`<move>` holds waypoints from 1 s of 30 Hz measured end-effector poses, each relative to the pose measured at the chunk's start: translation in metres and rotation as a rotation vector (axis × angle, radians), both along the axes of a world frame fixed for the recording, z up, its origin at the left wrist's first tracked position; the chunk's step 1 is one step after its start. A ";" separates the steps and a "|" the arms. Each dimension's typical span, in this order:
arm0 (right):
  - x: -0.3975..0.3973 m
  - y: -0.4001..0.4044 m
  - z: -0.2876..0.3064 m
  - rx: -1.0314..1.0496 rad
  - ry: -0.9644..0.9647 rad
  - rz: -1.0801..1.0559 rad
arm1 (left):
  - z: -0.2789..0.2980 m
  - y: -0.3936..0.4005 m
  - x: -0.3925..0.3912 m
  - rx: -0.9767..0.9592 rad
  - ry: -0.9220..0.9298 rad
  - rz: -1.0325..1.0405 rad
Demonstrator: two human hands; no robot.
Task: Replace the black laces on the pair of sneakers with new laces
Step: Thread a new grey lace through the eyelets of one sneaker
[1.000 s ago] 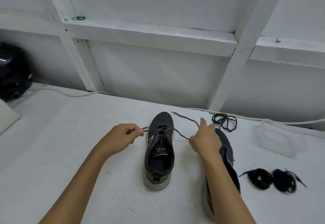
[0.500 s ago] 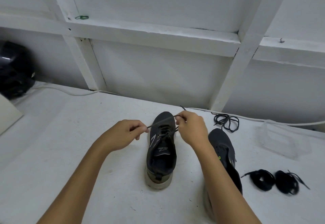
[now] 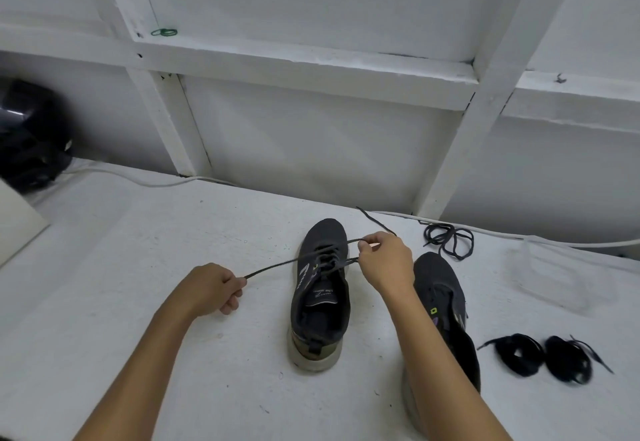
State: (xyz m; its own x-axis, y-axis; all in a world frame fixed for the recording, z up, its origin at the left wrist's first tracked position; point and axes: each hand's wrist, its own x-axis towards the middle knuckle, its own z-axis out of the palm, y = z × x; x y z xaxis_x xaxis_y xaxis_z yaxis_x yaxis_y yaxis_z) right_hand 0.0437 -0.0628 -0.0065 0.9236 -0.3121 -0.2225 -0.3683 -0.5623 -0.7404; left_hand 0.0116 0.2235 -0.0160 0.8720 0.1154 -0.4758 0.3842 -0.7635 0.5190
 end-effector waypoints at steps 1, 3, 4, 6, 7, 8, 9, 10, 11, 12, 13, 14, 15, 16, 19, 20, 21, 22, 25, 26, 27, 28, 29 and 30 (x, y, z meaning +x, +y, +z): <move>-0.003 0.001 0.001 0.004 -0.020 0.018 | 0.000 -0.003 -0.001 -0.018 -0.016 0.023; -0.011 0.005 0.003 -0.012 -0.084 0.052 | 0.000 -0.013 -0.004 -0.155 -0.067 0.103; -0.016 0.009 0.005 -0.029 -0.125 0.061 | 0.002 -0.020 -0.005 -0.260 -0.079 0.149; -0.030 0.019 0.007 -0.056 -0.217 0.058 | 0.006 -0.036 -0.009 -0.455 -0.073 0.193; -0.037 0.024 0.007 -0.071 -0.273 0.048 | 0.006 -0.045 -0.011 -0.529 -0.071 0.204; -0.044 0.028 0.006 -0.086 -0.327 0.037 | 0.007 -0.053 -0.012 -0.579 -0.079 0.213; -0.050 0.030 0.005 -0.094 -0.361 0.036 | 0.006 -0.060 -0.013 -0.603 -0.099 0.225; -0.054 0.032 0.004 -0.096 -0.363 0.046 | 0.005 -0.066 -0.013 -0.615 -0.128 0.244; -0.056 0.032 0.003 -0.092 -0.328 0.067 | 0.003 -0.071 -0.013 -0.634 -0.160 0.273; -0.057 0.032 0.001 -0.084 -0.278 0.093 | 0.002 -0.076 -0.014 -0.673 -0.190 0.315; -0.057 0.031 -0.001 -0.080 -0.231 0.122 | 0.001 -0.079 -0.013 -0.730 -0.216 0.365; -0.057 0.031 -0.002 -0.070 -0.198 0.151 | 0.001 -0.082 -0.013 -0.796 -0.235 0.416; -0.056 0.031 -0.003 -0.053 -0.173 0.181 | 0.001 -0.084 -0.013 -0.856 -0.248 0.454; -0.054 0.032 -0.002 -0.020 -0.146 0.210 | 0.001 -0.085 -0.013 -0.906 -0.253 0.466; -0.052 0.036 -0.001 0.092 -0.035 0.262 | 0.004 -0.086 -0.016 -0.967 -0.246 0.383; -0.052 0.037 -0.001 0.115 -0.006 0.267 | 0.005 -0.087 -0.017 -0.950 -0.255 0.358; -0.050 0.036 -0.001 0.138 0.018 0.268 | 0.005 -0.086 -0.018 -0.916 -0.274 0.346; -0.050 0.035 0.000 0.165 0.038 0.270 | 0.006 -0.086 -0.019 -0.874 -0.296 0.342; -0.050 0.033 0.000 0.250 0.071 0.281 | 0.004 -0.085 -0.020 -0.798 -0.335 0.320; -0.050 0.032 -0.001 0.273 0.067 0.283 | 0.003 -0.086 -0.020 -0.791 -0.340 0.302; -0.050 0.032 -0.002 0.289 0.059 0.286 | 0.001 -0.086 -0.020 -0.770 -0.349 0.286; -0.051 0.032 -0.002 0.299 0.053 0.289 | 0.000 -0.087 -0.020 -0.732 -0.364 0.278; -0.051 0.032 -0.003 0.303 0.049 0.289 | -0.002 -0.088 -0.020 -0.683 -0.381 0.279; -0.051 0.032 -0.004 0.306 0.046 0.288 | -0.003 -0.089 -0.020 -0.639 -0.399 0.284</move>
State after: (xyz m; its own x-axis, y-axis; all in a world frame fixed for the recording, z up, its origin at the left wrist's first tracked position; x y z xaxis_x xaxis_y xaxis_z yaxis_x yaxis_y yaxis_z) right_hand -0.0076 -0.0306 -0.0100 0.9503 0.0440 -0.3081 -0.2651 -0.4040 -0.8755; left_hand -0.0082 0.1347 -0.0186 0.9683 0.1695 -0.1833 0.2124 -0.1737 0.9616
